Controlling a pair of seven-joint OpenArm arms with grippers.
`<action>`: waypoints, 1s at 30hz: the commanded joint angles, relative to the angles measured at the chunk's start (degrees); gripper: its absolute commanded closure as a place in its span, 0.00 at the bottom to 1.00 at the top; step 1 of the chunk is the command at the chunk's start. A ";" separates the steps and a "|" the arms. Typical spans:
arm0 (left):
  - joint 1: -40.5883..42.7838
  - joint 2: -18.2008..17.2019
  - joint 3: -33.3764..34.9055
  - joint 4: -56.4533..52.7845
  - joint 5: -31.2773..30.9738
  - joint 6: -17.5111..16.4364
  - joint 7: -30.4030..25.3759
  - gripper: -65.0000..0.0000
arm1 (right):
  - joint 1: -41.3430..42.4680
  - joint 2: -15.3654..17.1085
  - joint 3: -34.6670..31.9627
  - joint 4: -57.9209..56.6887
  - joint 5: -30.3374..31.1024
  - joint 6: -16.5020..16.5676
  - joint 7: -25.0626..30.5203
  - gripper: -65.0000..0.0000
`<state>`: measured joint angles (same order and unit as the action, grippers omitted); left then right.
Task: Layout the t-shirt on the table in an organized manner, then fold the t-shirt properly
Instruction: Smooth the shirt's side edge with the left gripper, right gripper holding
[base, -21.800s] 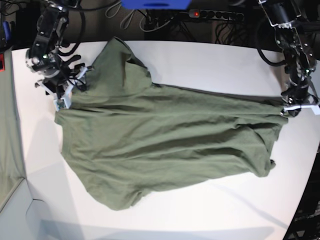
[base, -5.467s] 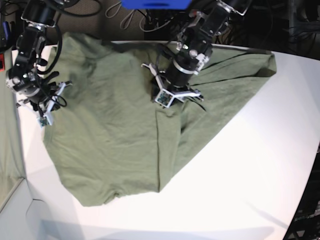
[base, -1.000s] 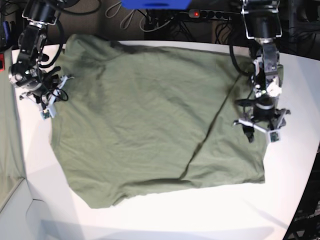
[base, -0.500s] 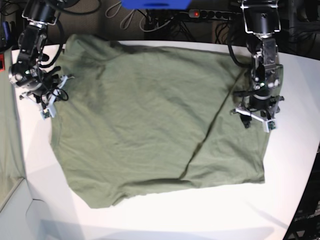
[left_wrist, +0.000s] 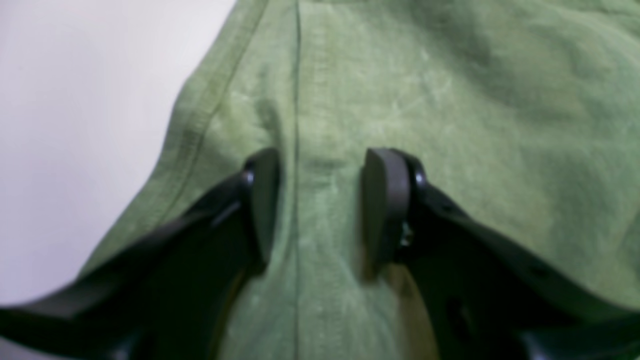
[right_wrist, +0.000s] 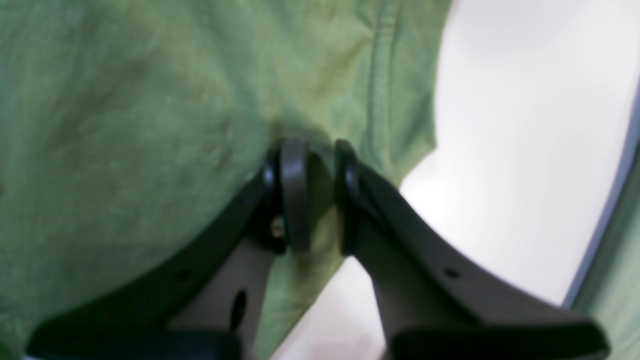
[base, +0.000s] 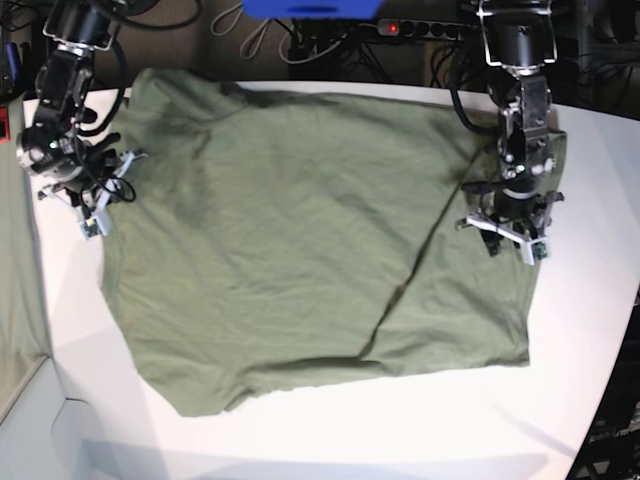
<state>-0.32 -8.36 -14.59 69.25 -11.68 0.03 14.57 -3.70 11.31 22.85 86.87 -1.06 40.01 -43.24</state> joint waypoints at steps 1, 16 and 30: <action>-0.34 -0.30 -0.31 1.74 -0.14 0.10 0.07 0.58 | 0.58 0.78 0.23 0.91 0.75 -0.01 1.09 0.86; 1.33 1.20 0.04 4.64 -0.14 0.10 0.07 0.58 | 0.58 0.60 0.23 0.91 0.75 -0.01 1.09 0.86; 1.68 1.02 -0.40 3.85 -0.14 0.10 0.07 0.78 | 0.58 0.78 0.23 0.91 0.75 -0.01 1.09 0.86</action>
<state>1.98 -6.81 -14.85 72.42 -11.84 0.01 15.25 -3.73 11.27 22.85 86.87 -1.06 40.01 -43.24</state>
